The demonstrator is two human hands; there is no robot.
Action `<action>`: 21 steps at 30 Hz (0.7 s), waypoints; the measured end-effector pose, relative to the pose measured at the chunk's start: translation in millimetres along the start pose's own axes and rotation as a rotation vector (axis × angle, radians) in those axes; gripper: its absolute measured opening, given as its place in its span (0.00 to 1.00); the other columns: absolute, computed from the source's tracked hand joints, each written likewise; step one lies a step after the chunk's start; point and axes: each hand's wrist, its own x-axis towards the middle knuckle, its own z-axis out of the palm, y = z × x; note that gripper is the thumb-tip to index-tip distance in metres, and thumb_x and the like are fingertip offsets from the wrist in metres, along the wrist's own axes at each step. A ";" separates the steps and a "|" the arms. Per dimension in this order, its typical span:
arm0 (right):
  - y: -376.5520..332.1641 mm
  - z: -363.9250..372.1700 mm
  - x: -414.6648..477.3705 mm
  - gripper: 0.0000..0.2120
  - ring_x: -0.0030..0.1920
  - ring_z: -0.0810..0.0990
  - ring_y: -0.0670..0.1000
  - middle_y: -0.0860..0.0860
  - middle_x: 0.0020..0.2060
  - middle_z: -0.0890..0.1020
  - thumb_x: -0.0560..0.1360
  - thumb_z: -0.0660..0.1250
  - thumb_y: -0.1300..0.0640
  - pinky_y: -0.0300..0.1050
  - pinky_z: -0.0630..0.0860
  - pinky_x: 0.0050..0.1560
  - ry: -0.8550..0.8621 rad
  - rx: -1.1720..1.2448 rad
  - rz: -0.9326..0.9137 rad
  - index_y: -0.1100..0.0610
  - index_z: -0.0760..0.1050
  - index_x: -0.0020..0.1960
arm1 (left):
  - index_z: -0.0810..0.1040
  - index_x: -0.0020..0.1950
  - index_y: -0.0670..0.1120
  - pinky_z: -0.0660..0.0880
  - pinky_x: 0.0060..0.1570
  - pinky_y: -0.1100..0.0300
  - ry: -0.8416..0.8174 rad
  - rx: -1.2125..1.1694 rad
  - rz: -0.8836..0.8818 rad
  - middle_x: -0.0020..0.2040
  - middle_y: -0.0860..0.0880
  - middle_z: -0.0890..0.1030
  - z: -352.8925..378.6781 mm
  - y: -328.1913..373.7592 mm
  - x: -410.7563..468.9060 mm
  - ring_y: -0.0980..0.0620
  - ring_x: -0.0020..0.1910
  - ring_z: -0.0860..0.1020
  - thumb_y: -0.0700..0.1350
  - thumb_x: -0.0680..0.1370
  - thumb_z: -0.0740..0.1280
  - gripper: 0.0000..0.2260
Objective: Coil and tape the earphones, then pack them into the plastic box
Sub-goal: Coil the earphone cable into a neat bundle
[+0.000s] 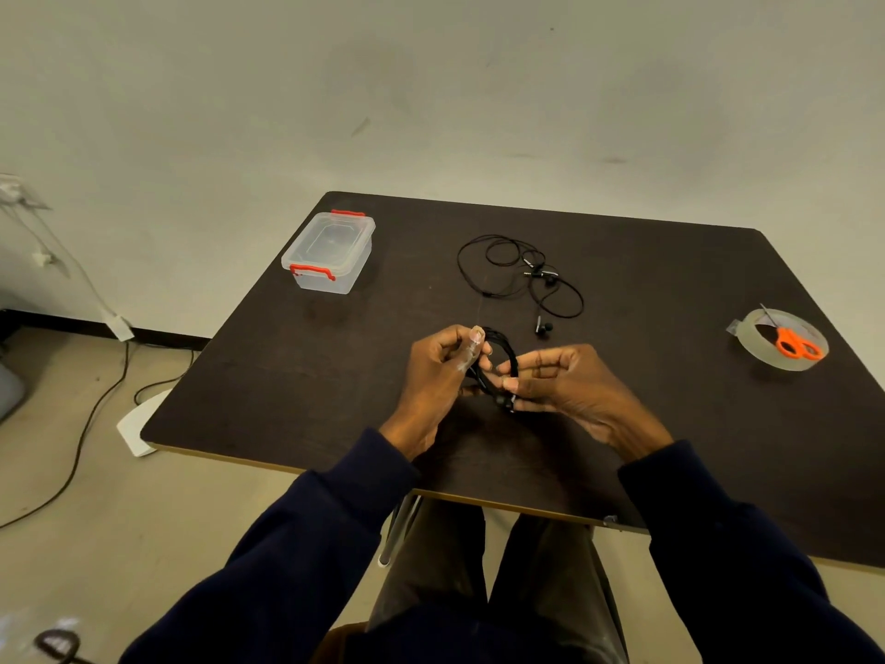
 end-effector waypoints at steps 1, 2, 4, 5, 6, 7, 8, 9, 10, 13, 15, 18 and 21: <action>-1.0 -0.8 0.1 0.12 0.48 0.88 0.55 0.59 0.48 0.88 0.72 0.75 0.68 0.45 0.85 0.45 0.003 -0.057 0.000 0.64 0.83 0.56 | 0.81 0.49 0.42 0.83 0.49 0.37 0.008 0.018 0.018 0.39 0.48 0.82 0.1 -1.9 0.1 0.46 0.40 0.85 0.44 0.85 0.64 0.09; -2.0 -1.2 0.4 0.12 0.48 0.88 0.54 0.58 0.47 0.88 0.73 0.75 0.67 0.44 0.85 0.44 0.012 -0.104 0.002 0.64 0.83 0.56 | 0.82 0.49 0.41 0.83 0.49 0.36 0.014 0.039 0.038 0.39 0.47 0.82 0.2 -3.4 0.1 0.46 0.40 0.85 0.43 0.85 0.64 0.09; -3.2 -1.0 1.6 0.10 0.47 0.89 0.54 0.57 0.46 0.88 0.74 0.75 0.67 0.44 0.85 0.44 0.016 -0.150 0.013 0.63 0.84 0.55 | 0.82 0.49 0.42 0.83 0.50 0.37 0.022 0.097 0.091 0.39 0.46 0.82 -0.3 -5.9 0.2 0.45 0.40 0.85 0.43 0.85 0.64 0.10; -3.9 -0.4 1.9 0.10 0.46 0.89 0.53 0.57 0.46 0.88 0.74 0.74 0.67 0.42 0.84 0.42 0.008 -0.164 0.026 0.63 0.84 0.55 | 0.82 0.49 0.42 0.83 0.50 0.39 0.018 0.122 0.122 0.38 0.46 0.82 -0.5 -6.3 0.4 0.45 0.40 0.85 0.43 0.85 0.64 0.10; -4.7 -0.3 1.7 0.10 0.46 0.89 0.53 0.57 0.46 0.88 0.75 0.74 0.67 0.41 0.84 0.41 -0.008 -0.184 0.039 0.63 0.84 0.55 | 0.82 0.49 0.42 0.83 0.49 0.43 0.010 0.146 0.151 0.37 0.47 0.82 -0.8 -6.3 0.4 0.47 0.39 0.85 0.43 0.85 0.64 0.10; -5.6 -0.3 1.2 0.10 0.45 0.89 0.52 0.57 0.46 0.89 0.75 0.74 0.66 0.41 0.84 0.40 -0.034 -0.207 0.049 0.62 0.84 0.56 | 0.82 0.49 0.41 0.83 0.47 0.49 0.005 0.173 0.180 0.37 0.47 0.81 -0.9 -6.1 0.5 0.50 0.37 0.84 0.42 0.85 0.64 0.10; -6.3 -0.8 1.1 0.10 0.46 0.89 0.52 0.57 0.46 0.88 0.76 0.73 0.65 0.43 0.85 0.42 -0.067 -0.227 0.059 0.62 0.84 0.56 | 0.82 0.48 0.41 0.81 0.44 0.54 0.005 0.202 0.208 0.36 0.48 0.80 -1.5 -5.2 0.4 0.53 0.36 0.83 0.42 0.85 0.64 0.10; -7.3 -1.4 0.9 0.10 0.46 0.88 0.53 0.58 0.46 0.88 0.76 0.73 0.65 0.46 0.86 0.46 -0.101 -0.242 0.068 0.61 0.84 0.57 | 0.82 0.48 0.42 0.80 0.40 0.56 0.006 0.223 0.226 0.36 0.48 0.80 -2.1 -5.2 1.0 0.54 0.35 0.82 0.43 0.85 0.64 0.10; -8.4 -2.7 0.8 0.10 0.47 0.88 0.54 0.58 0.46 0.88 0.77 0.73 0.64 0.49 0.85 0.49 -0.136 -0.257 0.071 0.61 0.84 0.57 | 0.82 0.48 0.43 0.80 0.39 0.53 0.007 0.235 0.234 0.36 0.46 0.80 -2.7 -5.7 1.7 0.51 0.35 0.81 0.44 0.85 0.64 0.10; -12.3 -7.3 0.8 0.10 0.49 0.87 0.55 0.60 0.47 0.88 0.79 0.70 0.63 0.55 0.84 0.56 -0.233 -0.307 0.060 0.59 0.83 0.59 | 0.82 0.48 0.45 0.80 0.40 0.40 0.000 0.227 0.226 0.37 0.43 0.79 -5.9 -9.5 4.8 0.37 0.38 0.80 0.45 0.85 0.64 0.10; -14.6 -9.8 0.7 0.11 0.48 0.87 0.55 0.59 0.46 0.87 0.80 0.68 0.63 0.55 0.83 0.56 -0.301 -0.335 0.052 0.58 0.83 0.61 | 0.82 0.48 0.46 0.80 0.39 0.42 -0.004 0.228 0.236 0.36 0.49 0.78 -8.0 -11.3 5.9 0.43 0.35 0.78 0.45 0.85 0.64 0.10; -15.9 -14.4 0.6 0.12 0.44 0.84 0.52 0.55 0.41 0.85 0.82 0.66 0.62 0.48 0.83 0.49 -0.381 -0.391 0.023 0.57 0.82 0.64 | 0.82 0.47 0.45 0.77 0.36 0.50 -0.029 0.223 0.255 0.34 0.54 0.77 -10.2 -8.8 7.4 0.52 0.34 0.76 0.43 0.85 0.64 0.10; -16.1 -17.8 0.8 0.13 0.43 0.81 0.52 0.54 0.39 0.83 0.82 0.65 0.62 0.45 0.81 0.47 -0.444 -0.443 -0.037 0.57 0.81 0.65 | 0.82 0.47 0.43 0.77 0.35 0.53 -0.067 0.235 0.272 0.35 0.56 0.77 -10.6 -8.0 8.6 0.54 0.35 0.75 0.42 0.85 0.64 0.10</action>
